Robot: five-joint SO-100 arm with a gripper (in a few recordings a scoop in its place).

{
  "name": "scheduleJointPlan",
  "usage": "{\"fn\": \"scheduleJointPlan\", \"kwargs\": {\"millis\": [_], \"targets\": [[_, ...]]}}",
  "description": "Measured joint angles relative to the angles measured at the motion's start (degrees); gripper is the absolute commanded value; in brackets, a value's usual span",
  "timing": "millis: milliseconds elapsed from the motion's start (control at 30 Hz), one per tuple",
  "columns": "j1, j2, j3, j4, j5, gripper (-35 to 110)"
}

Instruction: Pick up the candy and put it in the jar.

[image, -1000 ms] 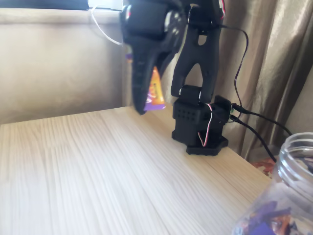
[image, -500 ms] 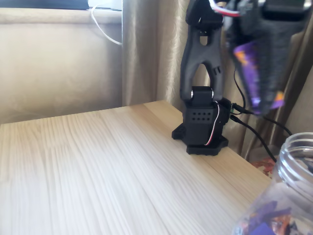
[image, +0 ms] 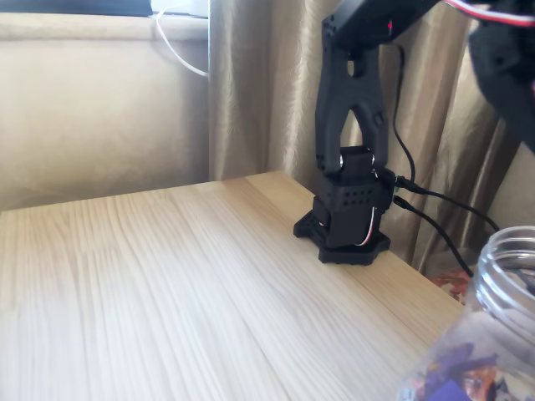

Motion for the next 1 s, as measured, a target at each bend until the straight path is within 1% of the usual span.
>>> {"fn": "scheduleJointPlan", "kwargs": {"millis": [200, 400, 467, 567, 733, 933, 967, 1000], "targets": [[1.41, -5.27, -2.99, -0.44, -0.62, 0], [3.60, -5.98, -3.25, -1.41, -0.88, 0], [4.48, -5.89, -3.08, -1.67, -0.70, 2], [4.31, -5.98, -3.08, -2.37, -0.26, 9], [5.54, -6.77, -3.08, -2.72, 0.70, 13], [5.36, -6.86, -3.08, -2.72, 0.70, 12], [5.54, -6.86, -3.08, -2.72, 0.70, 10], [5.80, -6.86, -3.08, -2.72, 0.97, 4]]}}
